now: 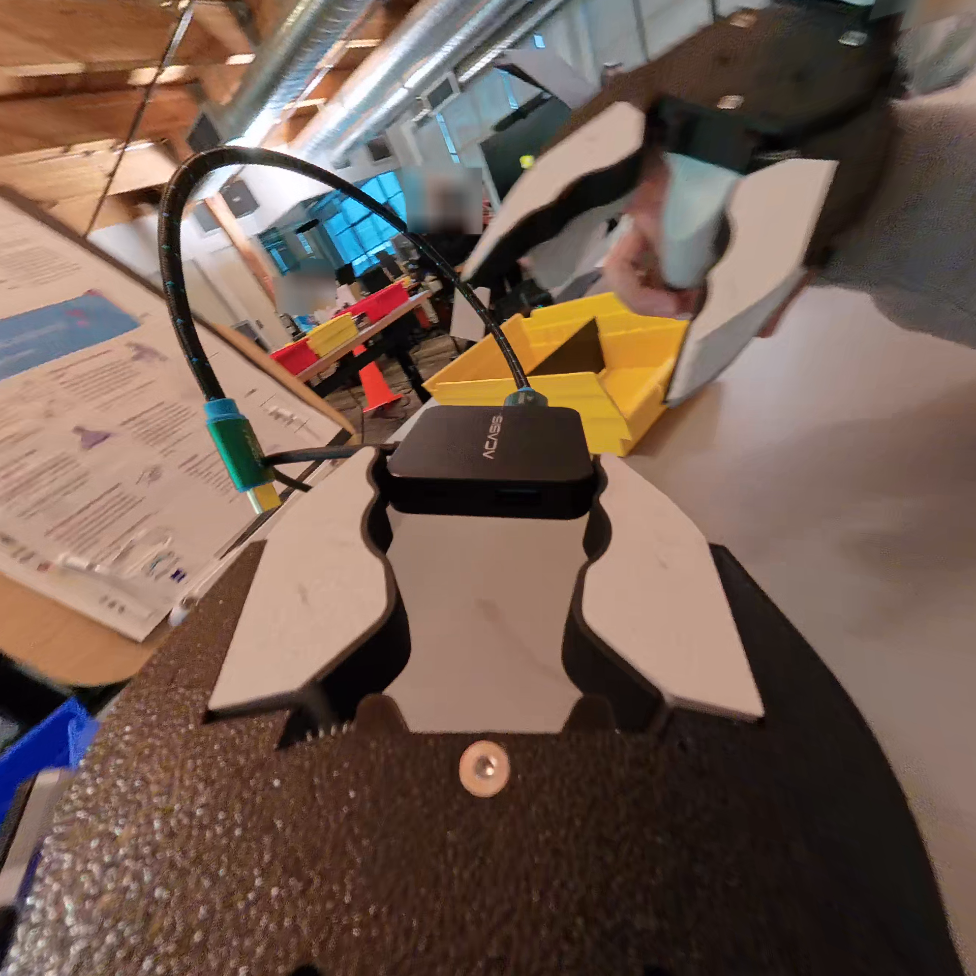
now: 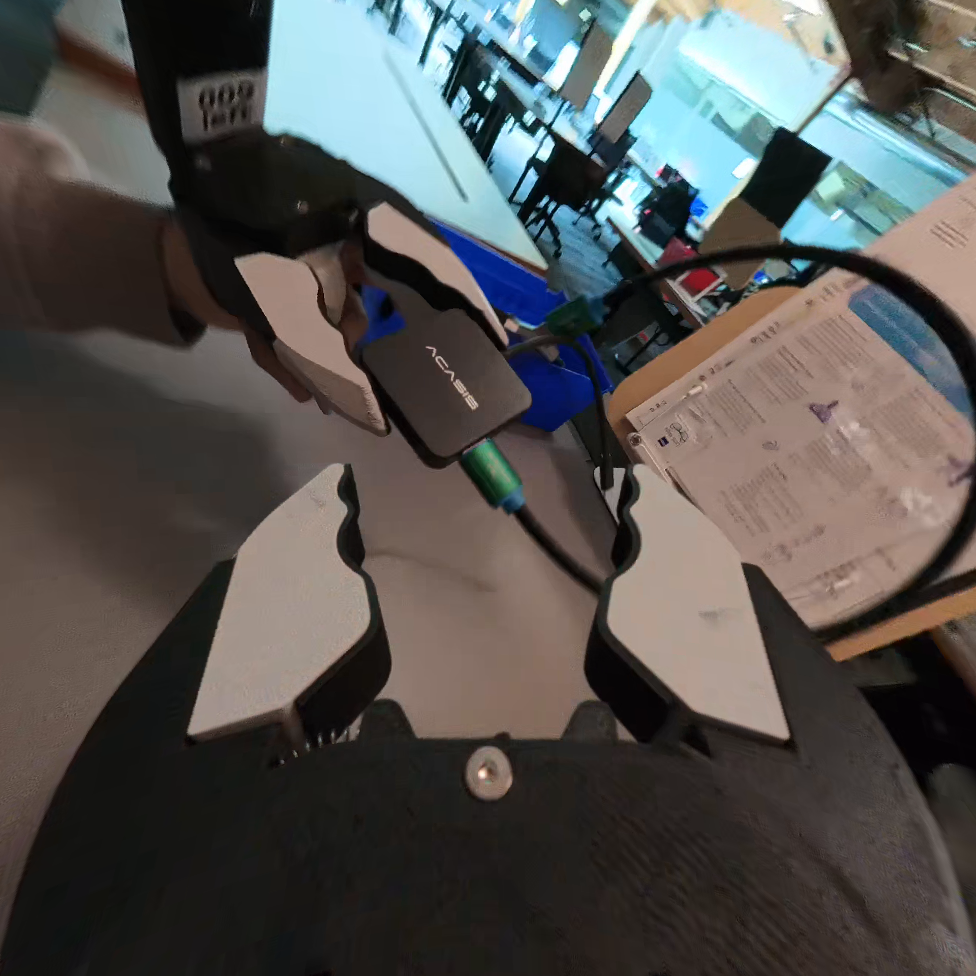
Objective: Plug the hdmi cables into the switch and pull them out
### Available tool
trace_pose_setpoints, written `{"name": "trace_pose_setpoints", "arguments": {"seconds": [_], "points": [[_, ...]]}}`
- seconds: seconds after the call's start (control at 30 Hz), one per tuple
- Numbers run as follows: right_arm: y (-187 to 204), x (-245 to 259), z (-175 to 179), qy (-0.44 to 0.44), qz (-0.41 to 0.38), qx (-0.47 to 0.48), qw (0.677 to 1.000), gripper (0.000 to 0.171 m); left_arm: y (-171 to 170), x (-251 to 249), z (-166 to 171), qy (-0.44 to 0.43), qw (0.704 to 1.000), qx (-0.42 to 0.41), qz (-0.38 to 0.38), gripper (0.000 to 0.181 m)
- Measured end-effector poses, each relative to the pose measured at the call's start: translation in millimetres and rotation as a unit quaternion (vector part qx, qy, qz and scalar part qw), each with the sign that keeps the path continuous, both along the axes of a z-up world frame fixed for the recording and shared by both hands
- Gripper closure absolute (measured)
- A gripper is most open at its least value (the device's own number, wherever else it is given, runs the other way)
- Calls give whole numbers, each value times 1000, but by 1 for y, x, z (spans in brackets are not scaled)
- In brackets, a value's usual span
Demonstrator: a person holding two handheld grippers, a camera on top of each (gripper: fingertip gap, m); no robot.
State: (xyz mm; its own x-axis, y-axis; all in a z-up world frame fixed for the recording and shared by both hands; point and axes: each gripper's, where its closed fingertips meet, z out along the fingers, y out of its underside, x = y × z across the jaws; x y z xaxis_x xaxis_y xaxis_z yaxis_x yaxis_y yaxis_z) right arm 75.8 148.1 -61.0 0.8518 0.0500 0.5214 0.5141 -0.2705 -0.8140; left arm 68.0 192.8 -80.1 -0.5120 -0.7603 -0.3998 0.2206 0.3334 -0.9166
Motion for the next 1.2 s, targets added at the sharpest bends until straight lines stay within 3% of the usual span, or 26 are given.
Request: {"name": "trace_pose_setpoints", "arguments": {"seconds": [0.2,0.3,0.37,0.53,0.67,0.8,0.97,1.2], "points": [[21,-21,-45,-23,73,-150,986,91,-29,-15,-14,-7,994,89,-66,109],[26,-26,-58,-61,85,-163,981,87,-31,-19,-20,-3,991,106,-81,110],[27,-24,-63,-81,86,-166,979,96,-31,-22,-25,1,989,114,-92,110],[22,-26,-61,-96,92,-188,973,99,-33,-23,-27,4,991,94,-89,110],[14,-8,-70,-166,44,-262,949,99,-34,-21,-35,33,990,113,-71,110],[14,-10,-66,-180,30,-270,945,99,-35,-15,-37,49,992,102,-52,110],[3,-9,-71,-232,21,-334,913,99,-45,-11,-52,67,984,156,-54,109],[-6,-7,-71,-213,33,-352,911,99,-55,-5,-53,70,987,132,-63,109]]}}
